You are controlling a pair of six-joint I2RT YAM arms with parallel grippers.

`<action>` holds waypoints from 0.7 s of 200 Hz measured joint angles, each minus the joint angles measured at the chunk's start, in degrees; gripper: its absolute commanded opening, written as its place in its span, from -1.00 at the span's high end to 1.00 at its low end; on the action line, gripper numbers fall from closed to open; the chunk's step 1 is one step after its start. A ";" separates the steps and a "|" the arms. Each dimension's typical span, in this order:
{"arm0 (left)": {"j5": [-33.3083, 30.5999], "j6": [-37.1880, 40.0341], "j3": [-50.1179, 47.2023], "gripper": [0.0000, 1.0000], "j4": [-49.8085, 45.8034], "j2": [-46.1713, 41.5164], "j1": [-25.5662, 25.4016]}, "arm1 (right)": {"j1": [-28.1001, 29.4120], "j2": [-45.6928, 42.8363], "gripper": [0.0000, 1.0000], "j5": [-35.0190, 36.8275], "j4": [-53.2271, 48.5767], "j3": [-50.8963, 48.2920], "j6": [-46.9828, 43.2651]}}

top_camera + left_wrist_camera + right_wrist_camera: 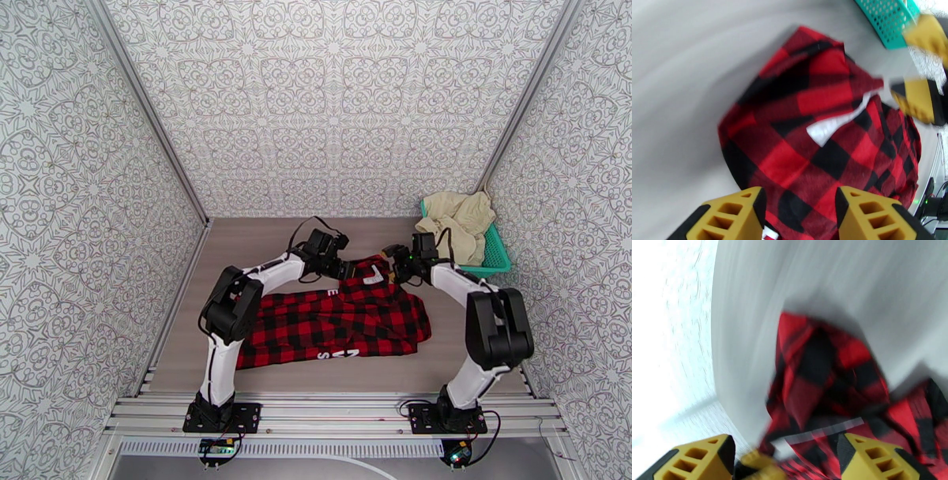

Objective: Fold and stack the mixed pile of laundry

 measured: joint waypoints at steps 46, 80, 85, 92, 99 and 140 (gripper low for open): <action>0.00 -0.02 -1.70 0.01 0.04 -0.52 0.00 | 0.04 8.41 -0.44 2.64 -0.31 4.68 8.15; -0.02 -0.02 -2.25 0.01 0.09 -0.72 0.00 | 0.26 13.16 -0.20 5.18 -2.03 10.40 9.25; 0.00 -0.02 -2.38 0.01 0.09 -0.79 0.00 | 0.28 13.86 -0.13 5.57 -2.10 11.32 9.60; 0.00 -0.04 -2.67 0.02 0.11 -0.96 0.00 | 0.31 14.78 -0.03 6.03 -2.21 12.46 9.46; 0.00 -0.04 -3.02 0.02 0.11 -1.18 0.00 | 0.31 15.50 0.08 6.43 -2.32 13.29 9.03; -0.20 -0.20 -5.38 0.02 0.31 -2.69 0.00 | 0.37 19.15 0.71 10.27 -5.29 18.60 4.17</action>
